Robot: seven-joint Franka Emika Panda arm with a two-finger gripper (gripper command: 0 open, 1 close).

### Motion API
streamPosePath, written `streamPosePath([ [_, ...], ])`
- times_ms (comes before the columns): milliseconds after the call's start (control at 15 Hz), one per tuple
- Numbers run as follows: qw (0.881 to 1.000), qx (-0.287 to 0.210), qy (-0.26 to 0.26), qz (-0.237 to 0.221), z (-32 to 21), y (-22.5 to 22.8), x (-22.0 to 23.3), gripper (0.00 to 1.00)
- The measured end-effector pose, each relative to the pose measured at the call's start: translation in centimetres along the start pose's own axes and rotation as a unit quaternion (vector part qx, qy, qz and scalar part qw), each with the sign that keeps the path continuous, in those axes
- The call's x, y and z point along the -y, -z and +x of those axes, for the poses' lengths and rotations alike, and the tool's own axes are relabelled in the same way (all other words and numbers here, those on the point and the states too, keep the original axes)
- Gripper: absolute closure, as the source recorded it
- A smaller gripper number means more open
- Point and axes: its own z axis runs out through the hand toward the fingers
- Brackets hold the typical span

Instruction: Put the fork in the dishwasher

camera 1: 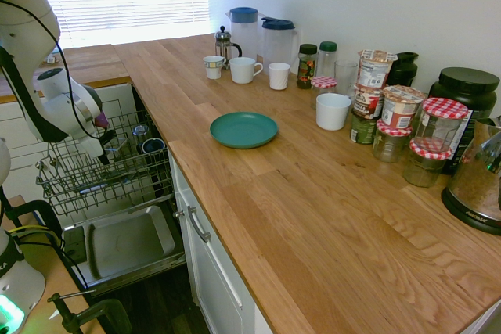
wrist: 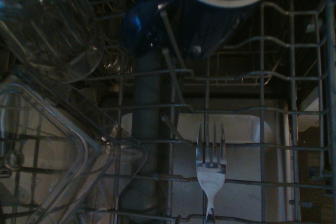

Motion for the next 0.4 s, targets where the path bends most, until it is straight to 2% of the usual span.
streamPosePath([
  [400,1.000,-0.015,-0.004,0.007,-0.3,9.0,1.9,0.00],
])
